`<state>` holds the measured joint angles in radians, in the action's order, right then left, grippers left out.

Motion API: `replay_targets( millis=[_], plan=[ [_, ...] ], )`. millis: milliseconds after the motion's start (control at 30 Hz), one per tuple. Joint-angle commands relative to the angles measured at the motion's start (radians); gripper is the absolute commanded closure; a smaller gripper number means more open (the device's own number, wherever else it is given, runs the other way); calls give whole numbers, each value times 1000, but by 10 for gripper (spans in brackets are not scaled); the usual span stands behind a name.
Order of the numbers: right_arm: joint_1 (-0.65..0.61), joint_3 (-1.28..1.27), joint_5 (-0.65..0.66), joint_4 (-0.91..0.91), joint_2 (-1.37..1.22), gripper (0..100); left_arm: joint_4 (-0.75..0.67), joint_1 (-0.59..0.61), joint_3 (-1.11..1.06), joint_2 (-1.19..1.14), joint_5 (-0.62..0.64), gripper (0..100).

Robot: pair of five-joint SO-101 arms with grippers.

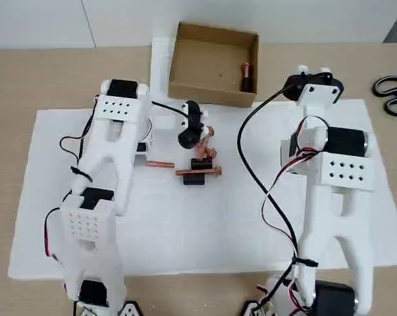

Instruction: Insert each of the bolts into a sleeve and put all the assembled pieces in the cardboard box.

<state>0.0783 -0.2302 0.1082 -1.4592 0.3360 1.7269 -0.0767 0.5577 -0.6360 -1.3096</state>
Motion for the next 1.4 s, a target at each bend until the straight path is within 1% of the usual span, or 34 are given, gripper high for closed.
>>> replay_targets(
  millis=[0, 33, 100, 233, 267, 333, 367, 400, 433, 600, 633, 767, 833, 900, 1033, 1233, 1367],
  plan=[
    [1, 5, 12, 5, 38, 995, 20, 14, 108, 18, 118, 878],
    [1, 5, 12, 5, 38, 995, 20, 17, 137, 17, 230, 878],
    [1, 5, 12, 7, 38, 995, 20, 14, 197, 17, 514, 878],
    [1, 5, 11, 21, 38, 995, 25, 20, 286, 18, 1195, 874],
    [1, 5, 11, 25, 38, 995, 25, 21, 283, 18, 1366, 874],
    [-1, 5, 9, 28, 38, 995, 28, 20, 222, 18, 1665, 874],
    [-1, 5, 9, 28, 38, 995, 28, 14, 182, 18, 1775, 874],
    [-1, 5, 11, 28, 38, 995, 28, 6, 140, 23, 1840, 874],
    [-1, 5, 11, 28, 39, 995, 28, -2, 101, 34, 1867, 874],
    [-1, 5, 12, 24, 44, 995, 26, -34, -51, 123, 1898, 874],
    [-1, 5, 12, 24, 44, 995, 26, -35, -70, 144, 1936, 874],
    [-1, 5, 8, 22, 44, 995, 26, -28, -170, 219, 2167, 873],
    [-1, 5, 8, 21, 44, 995, 26, -28, -189, 244, 2219, 870],
    [-1, 5, 8, 21, 44, 995, 26, -29, -194, 255, 2259, 855],
    [-1, 5, 6, 21, 44, 995, 25, -25, -216, 255, 2383, 826],
    [-1, 5, 6, 21, 44, 995, -21, -28, -302, 253, 2499, 694],
    [-1, 5, 6, 22, 38, 995, -92, -21, -348, 226, 2545, 691]
  ],
)
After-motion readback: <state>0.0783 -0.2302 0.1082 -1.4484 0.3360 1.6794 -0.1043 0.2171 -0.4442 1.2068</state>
